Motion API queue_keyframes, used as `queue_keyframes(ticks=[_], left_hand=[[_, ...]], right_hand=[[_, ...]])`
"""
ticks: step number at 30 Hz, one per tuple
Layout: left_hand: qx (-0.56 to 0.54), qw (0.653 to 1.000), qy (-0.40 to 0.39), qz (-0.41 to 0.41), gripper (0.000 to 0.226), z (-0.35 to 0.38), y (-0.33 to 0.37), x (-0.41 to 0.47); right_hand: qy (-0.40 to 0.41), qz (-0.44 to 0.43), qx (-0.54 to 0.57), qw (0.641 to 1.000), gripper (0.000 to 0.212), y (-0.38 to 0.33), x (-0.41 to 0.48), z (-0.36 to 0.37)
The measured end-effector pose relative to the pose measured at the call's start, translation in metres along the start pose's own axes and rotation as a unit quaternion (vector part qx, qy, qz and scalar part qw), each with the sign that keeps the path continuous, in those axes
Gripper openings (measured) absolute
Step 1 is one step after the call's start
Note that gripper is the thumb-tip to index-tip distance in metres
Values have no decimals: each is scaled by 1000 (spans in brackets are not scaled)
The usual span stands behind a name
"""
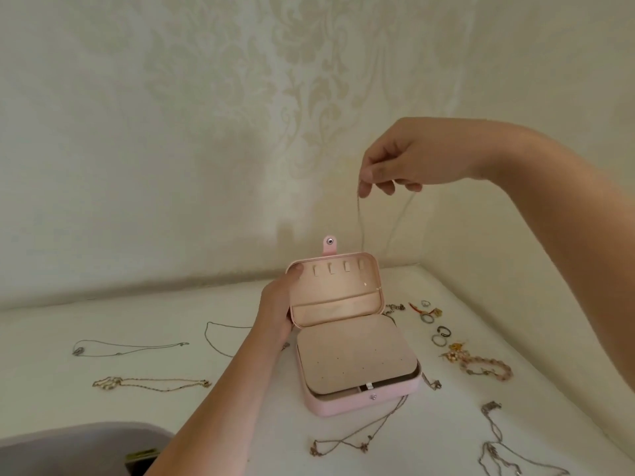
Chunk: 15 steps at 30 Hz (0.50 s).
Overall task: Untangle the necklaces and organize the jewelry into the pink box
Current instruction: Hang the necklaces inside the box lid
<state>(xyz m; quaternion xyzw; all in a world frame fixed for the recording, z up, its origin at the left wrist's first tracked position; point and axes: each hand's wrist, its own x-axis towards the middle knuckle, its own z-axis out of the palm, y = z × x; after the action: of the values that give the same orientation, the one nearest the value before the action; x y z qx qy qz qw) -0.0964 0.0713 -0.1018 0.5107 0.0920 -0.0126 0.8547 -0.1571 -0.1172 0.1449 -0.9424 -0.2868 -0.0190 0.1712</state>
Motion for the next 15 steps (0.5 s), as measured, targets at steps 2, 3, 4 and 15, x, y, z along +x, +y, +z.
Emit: queue_keyframes(ticks=[2,3,4,15], left_hand=[[-16,999,-37,-6,22,-1,1,-2],[-20,998,-53,-9,21,-2,1,-3],[-22,998,-64,-10,21,-2,1,-2],[-27,997,-69,-13,26,-4,0,6]], right_hand=[[10,-9,8,1000,22,1,15,5],[13,-11,15,1000,20,3,22,8],[16,-12,21,1000,18,4,30,13],[37,-19,121,992,17,28,90,56]])
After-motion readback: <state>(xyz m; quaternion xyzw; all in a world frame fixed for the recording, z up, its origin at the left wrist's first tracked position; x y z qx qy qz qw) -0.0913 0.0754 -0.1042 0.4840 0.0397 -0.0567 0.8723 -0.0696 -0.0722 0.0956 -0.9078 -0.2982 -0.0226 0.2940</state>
